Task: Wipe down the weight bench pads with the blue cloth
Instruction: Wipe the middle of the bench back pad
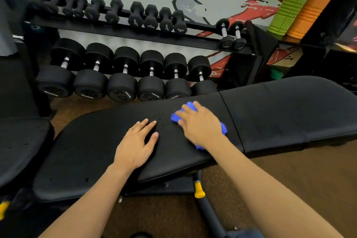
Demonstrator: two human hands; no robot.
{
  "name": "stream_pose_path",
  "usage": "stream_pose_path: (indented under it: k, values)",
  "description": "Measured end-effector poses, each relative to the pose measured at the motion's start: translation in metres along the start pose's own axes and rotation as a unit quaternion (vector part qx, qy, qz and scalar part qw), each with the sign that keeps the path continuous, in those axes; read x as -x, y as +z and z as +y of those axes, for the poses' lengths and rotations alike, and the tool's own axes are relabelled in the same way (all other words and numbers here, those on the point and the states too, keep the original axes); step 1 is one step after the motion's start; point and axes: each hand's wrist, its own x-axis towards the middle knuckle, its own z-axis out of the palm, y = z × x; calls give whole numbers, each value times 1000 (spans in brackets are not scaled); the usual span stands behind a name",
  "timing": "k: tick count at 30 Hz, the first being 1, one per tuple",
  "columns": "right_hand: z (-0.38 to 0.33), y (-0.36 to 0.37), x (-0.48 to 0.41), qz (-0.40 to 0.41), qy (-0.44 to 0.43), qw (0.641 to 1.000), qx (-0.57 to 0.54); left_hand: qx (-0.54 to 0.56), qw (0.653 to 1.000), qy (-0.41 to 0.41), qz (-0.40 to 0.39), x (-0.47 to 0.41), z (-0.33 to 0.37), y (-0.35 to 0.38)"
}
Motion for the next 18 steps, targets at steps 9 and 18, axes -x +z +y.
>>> stream_pose_path:
  k: [9,18]
  values:
    - [39,-9,26,3,110,994,14,-2,1000,-2,-9,2,3,-2]
    - [-12,0,108,54,3,998,-41,-14,998,-20,-66,4,12,-13]
